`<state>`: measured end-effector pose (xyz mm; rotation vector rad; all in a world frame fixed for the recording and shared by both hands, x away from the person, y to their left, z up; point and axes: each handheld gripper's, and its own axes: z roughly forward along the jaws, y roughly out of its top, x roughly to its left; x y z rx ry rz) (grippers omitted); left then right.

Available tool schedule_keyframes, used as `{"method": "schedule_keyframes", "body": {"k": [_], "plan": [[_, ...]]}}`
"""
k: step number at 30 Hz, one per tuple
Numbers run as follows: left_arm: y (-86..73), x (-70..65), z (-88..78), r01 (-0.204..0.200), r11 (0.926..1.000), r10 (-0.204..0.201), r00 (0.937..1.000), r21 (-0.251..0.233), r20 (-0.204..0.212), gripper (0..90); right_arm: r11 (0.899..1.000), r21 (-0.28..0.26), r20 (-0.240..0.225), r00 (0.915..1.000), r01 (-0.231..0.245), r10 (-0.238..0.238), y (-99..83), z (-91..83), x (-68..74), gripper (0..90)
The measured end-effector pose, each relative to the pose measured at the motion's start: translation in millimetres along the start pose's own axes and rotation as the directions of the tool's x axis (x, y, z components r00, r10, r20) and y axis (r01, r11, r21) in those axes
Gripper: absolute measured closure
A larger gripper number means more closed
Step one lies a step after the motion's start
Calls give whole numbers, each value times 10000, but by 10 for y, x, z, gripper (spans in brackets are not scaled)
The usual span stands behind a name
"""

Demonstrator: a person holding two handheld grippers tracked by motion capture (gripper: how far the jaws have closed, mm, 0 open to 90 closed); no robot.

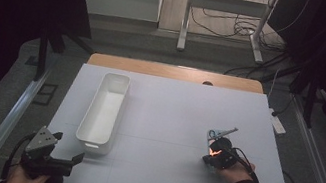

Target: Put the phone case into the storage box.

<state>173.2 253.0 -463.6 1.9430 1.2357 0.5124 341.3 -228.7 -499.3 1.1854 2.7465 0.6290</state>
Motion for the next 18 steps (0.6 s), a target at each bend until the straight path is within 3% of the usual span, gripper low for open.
{"method": "schedule_keyframes", "body": {"k": [18], "plan": [[1, -2, 2, 1, 10000, -1, 10000, 11, -15, 25, 9987, -26, 356, 9981, -501, 501, -123, -95, -220, 893]]}}
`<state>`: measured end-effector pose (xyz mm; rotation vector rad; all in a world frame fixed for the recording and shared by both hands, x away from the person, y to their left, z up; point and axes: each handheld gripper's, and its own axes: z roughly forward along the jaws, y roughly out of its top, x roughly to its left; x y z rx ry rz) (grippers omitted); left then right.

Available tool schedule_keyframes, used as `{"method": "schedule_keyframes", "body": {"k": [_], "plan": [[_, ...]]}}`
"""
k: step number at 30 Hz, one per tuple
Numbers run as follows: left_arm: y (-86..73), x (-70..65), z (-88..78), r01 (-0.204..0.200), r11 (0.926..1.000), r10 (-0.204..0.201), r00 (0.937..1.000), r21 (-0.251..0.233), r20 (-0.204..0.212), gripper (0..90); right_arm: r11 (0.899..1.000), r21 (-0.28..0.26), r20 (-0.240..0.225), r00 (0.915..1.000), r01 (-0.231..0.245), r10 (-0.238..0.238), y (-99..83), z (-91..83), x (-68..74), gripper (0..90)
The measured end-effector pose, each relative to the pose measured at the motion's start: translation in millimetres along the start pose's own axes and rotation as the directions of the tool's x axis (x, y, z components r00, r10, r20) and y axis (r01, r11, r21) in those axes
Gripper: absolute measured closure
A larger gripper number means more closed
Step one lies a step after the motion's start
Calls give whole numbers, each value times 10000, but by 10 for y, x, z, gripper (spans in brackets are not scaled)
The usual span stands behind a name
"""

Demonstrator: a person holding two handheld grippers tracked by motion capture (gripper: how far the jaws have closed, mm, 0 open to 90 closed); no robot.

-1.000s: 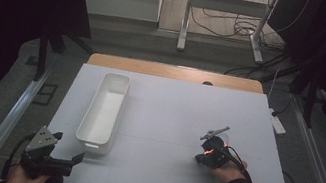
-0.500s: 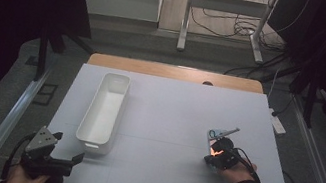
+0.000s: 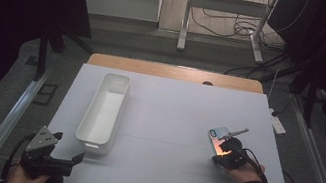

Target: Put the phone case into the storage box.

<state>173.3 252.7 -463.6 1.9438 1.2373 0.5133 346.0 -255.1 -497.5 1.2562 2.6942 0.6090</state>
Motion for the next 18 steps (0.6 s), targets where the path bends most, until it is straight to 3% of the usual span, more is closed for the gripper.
{"method": "schedule_keyframes", "body": {"k": [8, 18], "plan": [[1, -2, 1, -11, 10000, 11, 10000, 10, -11, 25, 9997, -53, 59, 9997, -236, 236, -33, -27, -73, 893], [2, -3, 3, -18, 10000, 18, 10000, 31, -32, 26, 9993, -292, -98, 9996, -252, 249, -20, -63, -49, 892]]}}
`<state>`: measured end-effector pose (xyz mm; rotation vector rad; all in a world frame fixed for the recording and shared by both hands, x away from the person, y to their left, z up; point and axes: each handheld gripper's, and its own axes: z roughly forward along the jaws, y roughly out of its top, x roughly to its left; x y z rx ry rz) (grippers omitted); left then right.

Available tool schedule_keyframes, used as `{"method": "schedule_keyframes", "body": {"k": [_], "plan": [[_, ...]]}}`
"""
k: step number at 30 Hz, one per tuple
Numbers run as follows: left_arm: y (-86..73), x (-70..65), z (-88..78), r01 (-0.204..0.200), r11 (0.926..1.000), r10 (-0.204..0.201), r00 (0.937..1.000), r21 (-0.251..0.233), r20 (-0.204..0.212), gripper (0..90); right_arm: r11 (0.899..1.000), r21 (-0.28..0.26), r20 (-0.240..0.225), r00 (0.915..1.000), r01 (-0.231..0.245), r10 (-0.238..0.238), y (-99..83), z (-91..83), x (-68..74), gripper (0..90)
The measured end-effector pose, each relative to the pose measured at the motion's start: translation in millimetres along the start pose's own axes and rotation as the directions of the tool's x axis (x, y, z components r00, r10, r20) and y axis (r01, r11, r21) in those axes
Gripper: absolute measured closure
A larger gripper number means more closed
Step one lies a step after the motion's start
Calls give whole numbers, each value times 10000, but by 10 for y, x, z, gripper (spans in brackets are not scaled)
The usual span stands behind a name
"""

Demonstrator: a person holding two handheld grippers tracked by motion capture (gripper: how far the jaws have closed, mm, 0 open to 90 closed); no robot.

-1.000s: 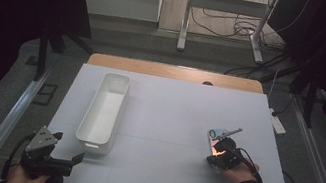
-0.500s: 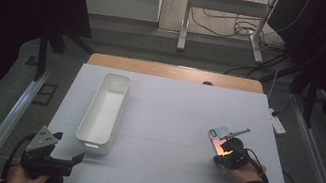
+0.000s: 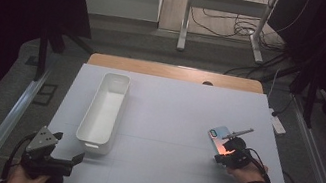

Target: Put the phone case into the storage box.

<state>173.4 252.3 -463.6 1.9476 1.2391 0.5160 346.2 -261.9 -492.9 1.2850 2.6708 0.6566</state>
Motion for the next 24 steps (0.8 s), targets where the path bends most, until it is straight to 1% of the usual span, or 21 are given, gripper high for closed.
{"method": "schedule_keyframes", "body": {"k": [3, 6, 9, 12, 13, 14, 15, 16, 18, 20, 21, 22, 23, 24], "plan": [[0, 0, 1, 0, 10000, 0, 10000, -5, 5, 26, 10000, -83, -98, 9999, 48, -49, 12, -14, 24, 867], [-1, -2, 2, -8, 10000, 8, 10000, -11, -10, 26, 9998, -152, -116, 9998, 163, -165, 23, -20, 56, 820], [-1, -2, 2, -16, 10000, 16, 10000, -6, -12, 26, 9992, -328, 42, 9998, 216, -215, 37, -33, 74, 757], [0, -2, 3, -12, 10000, 12, 10000, 8, -7, 26, 9981, -529, 65, 9995, 322, -319, 56, -58, 76, 719], [0, -2, 3, -12, 10000, 12, 10000, 8, -7, 26, 9981, -529, 65, 9995, 322, -319, 56, -58, 76, 719], [1, -2, 3, -16, 10000, 16, 10000, 15, -6, 26, 9974, -602, 162, 9991, 389, -380, 71, -72, 76, 684], [0, -3, 3, -23, 10000, 23, 10000, 15, -9, 26, 9974, -602, 162, 9991, 389, -380, 71, -72, 76, 684], [1, -2, 3, -20, 10000, 20, 10000, 19, -9, 26, 9967, -687, 229, 9988, 438, -423, 87, -83, 66, 645], [1, -2, 4, -5, 10000, 5, 10000, 15, -4, 27, 9965, -726, 263, 9988, 423, -404, 96, -90, 54, 609], [1, 0, 5, 2, 10000, -2, 10000, 17, 0, 26, 9957, -844, 444, 9984, 383, -346, 108, -104, 34, 546], [1, 0, 5, 2, 10000, -2, 10000, 17, 0, 27, 9957, -844, 444, 9984, 383, -346, 108, -104, 34, 546], [1, 0, 5, 8, 10000, -8, 10000, 24, -3, 27, 9955, -873, 486, 9983, 373, -331, 114, -112, 19, 518], [1, 0, 4, 11, 10000, -11, 10000, 23, -3, 27, 9950, -951, 578, 9980, 292, -238, 124, -123, -3, 466], [1, 0, 5, 21, 10000, -22, 10000, 26, 9, 27, 9950, -964, 632, 9978, 263, -203, 129, -127, -16, 434]]}}
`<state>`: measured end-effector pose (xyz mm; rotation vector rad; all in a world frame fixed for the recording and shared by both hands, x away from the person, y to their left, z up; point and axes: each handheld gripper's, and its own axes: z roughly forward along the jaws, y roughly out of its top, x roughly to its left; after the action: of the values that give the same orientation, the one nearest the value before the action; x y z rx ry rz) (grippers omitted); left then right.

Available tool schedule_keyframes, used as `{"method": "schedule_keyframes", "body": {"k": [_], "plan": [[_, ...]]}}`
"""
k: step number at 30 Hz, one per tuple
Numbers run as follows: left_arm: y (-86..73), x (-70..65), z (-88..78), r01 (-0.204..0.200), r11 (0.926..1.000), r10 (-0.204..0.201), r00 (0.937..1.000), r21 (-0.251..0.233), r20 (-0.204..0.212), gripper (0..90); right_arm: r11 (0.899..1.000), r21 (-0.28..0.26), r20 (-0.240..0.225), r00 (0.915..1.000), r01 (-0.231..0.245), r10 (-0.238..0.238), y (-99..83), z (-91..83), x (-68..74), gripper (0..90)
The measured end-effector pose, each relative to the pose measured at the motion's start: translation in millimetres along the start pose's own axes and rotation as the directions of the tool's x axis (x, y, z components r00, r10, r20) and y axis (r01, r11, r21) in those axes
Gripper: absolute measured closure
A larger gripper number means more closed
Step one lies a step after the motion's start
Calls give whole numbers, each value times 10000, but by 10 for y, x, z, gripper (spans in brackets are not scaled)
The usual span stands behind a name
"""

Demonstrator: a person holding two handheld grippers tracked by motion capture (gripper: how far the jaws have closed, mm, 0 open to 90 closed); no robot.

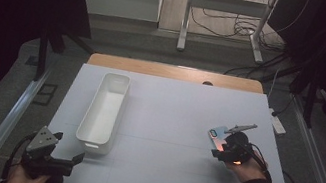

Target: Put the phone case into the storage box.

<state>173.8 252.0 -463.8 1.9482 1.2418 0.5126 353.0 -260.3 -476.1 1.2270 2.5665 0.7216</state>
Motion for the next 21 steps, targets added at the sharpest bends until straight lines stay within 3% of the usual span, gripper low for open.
{"method": "schedule_keyframes", "body": {"k": [6, 12, 21], "plan": [[1, 3, 0, -3, 10000, 3, 10000, 8, -15, 27, 10000, 48, 387, 9992, -48, 46, 16, 4, -73, 310], [2, 4, 0, -1, 10000, 1, 10000, 22, 0, 27, 9997, 100, 317, 9992, -242, 239, 23, 29, -149, 201], [2, 6, 2, 11, 10000, -11, 10000, 20, -2, 28, 9981, 15, 620, 9962, -614, 612, 26, 34, -280, 49]]}}
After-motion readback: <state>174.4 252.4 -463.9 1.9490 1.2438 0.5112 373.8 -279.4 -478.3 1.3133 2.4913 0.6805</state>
